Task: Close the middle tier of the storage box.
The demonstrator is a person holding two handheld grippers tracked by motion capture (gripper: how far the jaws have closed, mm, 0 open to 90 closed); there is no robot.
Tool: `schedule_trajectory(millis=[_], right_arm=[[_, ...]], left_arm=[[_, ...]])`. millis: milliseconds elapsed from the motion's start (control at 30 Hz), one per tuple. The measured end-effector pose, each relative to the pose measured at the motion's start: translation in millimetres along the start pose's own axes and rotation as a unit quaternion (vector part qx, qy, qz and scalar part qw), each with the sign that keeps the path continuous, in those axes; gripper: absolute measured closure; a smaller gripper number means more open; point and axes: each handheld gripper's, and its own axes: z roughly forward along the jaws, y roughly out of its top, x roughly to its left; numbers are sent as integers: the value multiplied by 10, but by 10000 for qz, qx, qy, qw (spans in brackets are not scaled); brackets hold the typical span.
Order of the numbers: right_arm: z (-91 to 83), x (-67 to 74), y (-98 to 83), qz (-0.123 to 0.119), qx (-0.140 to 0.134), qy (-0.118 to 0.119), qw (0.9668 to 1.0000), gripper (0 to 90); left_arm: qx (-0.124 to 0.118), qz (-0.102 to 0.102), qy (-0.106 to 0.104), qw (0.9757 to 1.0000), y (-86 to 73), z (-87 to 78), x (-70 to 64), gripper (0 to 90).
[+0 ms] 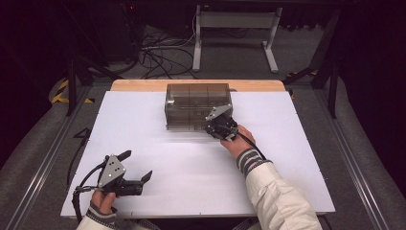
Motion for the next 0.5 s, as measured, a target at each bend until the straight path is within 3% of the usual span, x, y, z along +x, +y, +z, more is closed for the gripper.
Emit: schedule_trajectory(millis=[500], right_arm=[[84,-88,-2,302,-198,-142,9992,900]], left_arm=[[-8,-9,-11,10000,-2,6,-4,43]])
